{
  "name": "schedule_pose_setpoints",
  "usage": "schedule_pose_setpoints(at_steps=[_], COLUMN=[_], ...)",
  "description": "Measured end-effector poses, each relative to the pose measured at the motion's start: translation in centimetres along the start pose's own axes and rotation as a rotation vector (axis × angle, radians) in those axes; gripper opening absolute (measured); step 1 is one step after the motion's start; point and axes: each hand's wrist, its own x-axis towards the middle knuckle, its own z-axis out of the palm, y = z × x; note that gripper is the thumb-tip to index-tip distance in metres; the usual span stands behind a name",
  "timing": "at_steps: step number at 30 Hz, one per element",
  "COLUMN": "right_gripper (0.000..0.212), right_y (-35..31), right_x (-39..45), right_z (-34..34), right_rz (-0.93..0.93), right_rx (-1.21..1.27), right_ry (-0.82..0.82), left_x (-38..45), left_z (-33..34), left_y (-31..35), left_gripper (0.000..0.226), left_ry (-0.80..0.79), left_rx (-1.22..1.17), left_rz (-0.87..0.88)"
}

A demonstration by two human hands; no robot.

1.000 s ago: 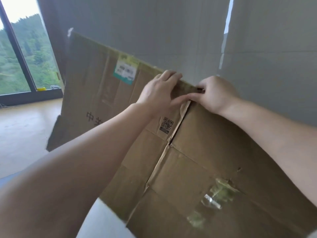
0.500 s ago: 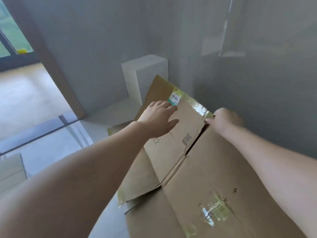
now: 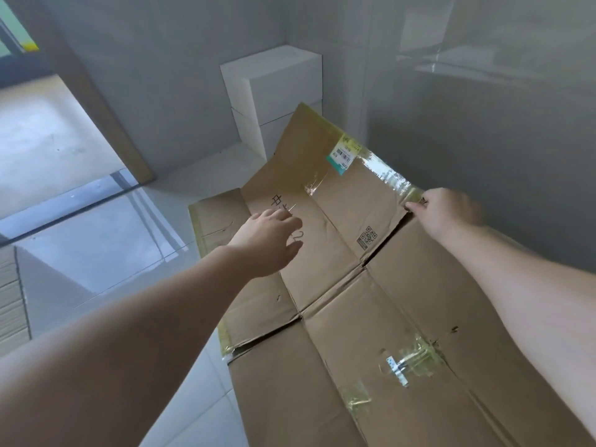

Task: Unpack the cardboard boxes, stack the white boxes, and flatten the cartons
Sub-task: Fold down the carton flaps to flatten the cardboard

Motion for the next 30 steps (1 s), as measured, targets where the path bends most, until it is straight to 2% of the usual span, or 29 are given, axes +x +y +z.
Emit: schedule_pose_setpoints(at_steps=[2,4,5,8,10,14,18,20,23,24,27,30], right_gripper=[0.040,0.038,0.043,0.077,0.079,0.077,0.081,0.086,0.088,0.088,0.089,0.089], right_y=[0.0,0.0,0.0,-0.6,-1.6,-4.0,-5.7,-5.2,-3.7,-3.6,-4.0,-4.6], right_x=[0.8,1.4,1.5,0.8,-0.6,-4.7,-10.8,-15.2,-19.2,-19.2,-18.0,-17.8], right_z=[0.9,2.1,2.9,5.6,7.6,10.9,13.7,15.6,17.7,18.1,18.6,19.2], right_rz=[-0.056,-0.069,-0.047,0.016,-0.036,-0.252,-0.340,-0.402,-0.455,-0.459,-0.497,-0.513], right_rx=[-0.069,-0.159,-0.233,-0.428,-0.380,-0.214,-0.067,-0.108,-0.167,-0.171,-0.190,-0.174], right_ry=[0.057,0.045,-0.012,-0.278,-0.382,-0.544,-0.668,-0.711,-0.632,-0.613,-0.601,-0.563], left_x=[-0.5,-1.4,-1.8,-3.1,-3.7,-4.1,-4.0,-4.5,-6.0,-6.6,-7.1,-6.2], left_z=[1.4,2.9,3.7,6.1,7.4,10.0,13.0,14.9,17.3,18.0,19.6,20.5], left_y=[-0.1,-0.2,-0.4,-1.0,-1.1,-0.4,0.5,1.1,0.6,0.2,-0.4,0.5], left_gripper=[0.042,0.043,0.044,0.045,0.045,0.045,0.051,0.054,0.059,0.061,0.066,0.068], left_ry=[-0.020,-0.057,-0.080,-0.143,-0.174,-0.212,-0.268,-0.313,-0.377,-0.393,-0.356,-0.364], left_rx=[0.000,-0.001,-0.001,-0.001,0.003,-0.005,-0.048,-0.038,-0.064,-0.044,-0.032,-0.073], left_rz=[-0.001,-0.005,-0.014,-0.080,-0.113,-0.116,-0.148,-0.254,-0.569,-0.584,-0.347,-0.231])
